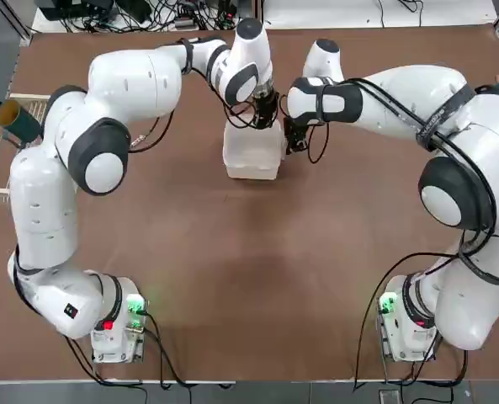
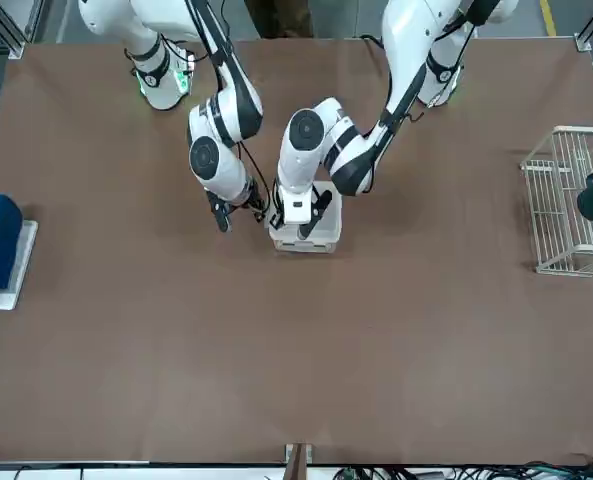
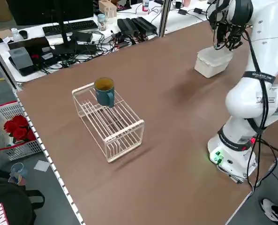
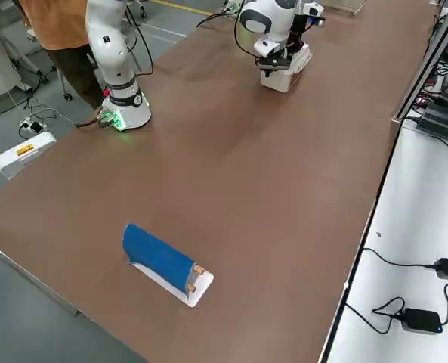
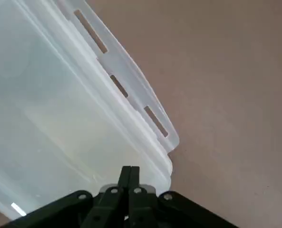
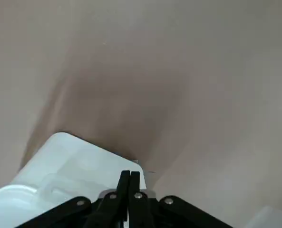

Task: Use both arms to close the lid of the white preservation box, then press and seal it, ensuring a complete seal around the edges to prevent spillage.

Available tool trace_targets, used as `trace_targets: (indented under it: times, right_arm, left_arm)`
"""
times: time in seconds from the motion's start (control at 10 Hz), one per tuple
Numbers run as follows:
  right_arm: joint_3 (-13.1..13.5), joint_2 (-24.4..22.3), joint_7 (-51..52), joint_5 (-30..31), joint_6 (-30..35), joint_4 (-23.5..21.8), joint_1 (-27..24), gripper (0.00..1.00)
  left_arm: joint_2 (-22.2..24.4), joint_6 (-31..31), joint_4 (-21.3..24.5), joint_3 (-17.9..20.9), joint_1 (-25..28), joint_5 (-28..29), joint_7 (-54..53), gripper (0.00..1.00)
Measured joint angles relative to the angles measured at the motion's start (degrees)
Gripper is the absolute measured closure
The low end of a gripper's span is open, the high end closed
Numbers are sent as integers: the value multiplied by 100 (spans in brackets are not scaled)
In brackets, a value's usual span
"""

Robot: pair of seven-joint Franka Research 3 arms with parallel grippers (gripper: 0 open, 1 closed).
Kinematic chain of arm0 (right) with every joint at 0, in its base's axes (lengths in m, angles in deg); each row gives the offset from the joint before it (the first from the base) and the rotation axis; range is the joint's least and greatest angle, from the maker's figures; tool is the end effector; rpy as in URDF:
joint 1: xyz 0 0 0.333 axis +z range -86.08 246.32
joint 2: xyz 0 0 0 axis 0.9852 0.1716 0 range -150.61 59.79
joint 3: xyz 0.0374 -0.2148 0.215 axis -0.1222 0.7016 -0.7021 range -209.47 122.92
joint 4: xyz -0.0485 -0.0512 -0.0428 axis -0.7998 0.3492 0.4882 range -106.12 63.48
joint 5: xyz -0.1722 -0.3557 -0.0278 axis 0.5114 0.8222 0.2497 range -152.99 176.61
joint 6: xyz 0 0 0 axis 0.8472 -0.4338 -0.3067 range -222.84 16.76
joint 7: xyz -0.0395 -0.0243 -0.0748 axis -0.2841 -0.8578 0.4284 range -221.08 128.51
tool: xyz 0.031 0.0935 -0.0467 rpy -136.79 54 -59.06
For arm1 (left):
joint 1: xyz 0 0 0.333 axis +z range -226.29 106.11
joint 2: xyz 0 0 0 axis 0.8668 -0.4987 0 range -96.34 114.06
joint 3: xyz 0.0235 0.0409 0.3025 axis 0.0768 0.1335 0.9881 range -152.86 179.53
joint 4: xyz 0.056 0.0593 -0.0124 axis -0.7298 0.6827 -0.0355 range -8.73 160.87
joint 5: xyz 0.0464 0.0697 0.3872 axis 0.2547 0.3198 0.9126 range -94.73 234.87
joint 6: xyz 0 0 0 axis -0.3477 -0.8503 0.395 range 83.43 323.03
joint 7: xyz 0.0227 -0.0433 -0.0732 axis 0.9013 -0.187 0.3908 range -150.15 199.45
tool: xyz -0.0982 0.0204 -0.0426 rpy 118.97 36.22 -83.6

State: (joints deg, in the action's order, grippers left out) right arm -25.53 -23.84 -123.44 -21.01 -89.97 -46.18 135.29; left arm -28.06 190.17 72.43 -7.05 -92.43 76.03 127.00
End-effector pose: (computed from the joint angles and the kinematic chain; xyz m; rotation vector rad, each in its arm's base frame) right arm 0.4598 0.3703 0.2487 -2.5788 1.5462 0.4304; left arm 0.4683 -0.5436 0.3001 2.6659 1.2655 -0.1236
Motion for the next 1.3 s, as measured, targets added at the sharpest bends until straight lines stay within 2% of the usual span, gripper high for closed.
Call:
trace_targets:
  times: [0.5, 0.8, 1.3]
  right_arm:
    - [26, 4, 199, -114, 56, 12, -21, 94]
    - [32, -2, 413, -581, 75, 32, -43, 94]
    - [53, -1, 597, -919, -7, -5, -44, 94]
  left_arm:
    - [-3, 0, -5, 1, -1, 0, 2, 99]
    - [-3, 0, -6, 1, -2, 0, 2, 99]
    - [-4, 0, -11, 5, -1, 0, 4, 99]
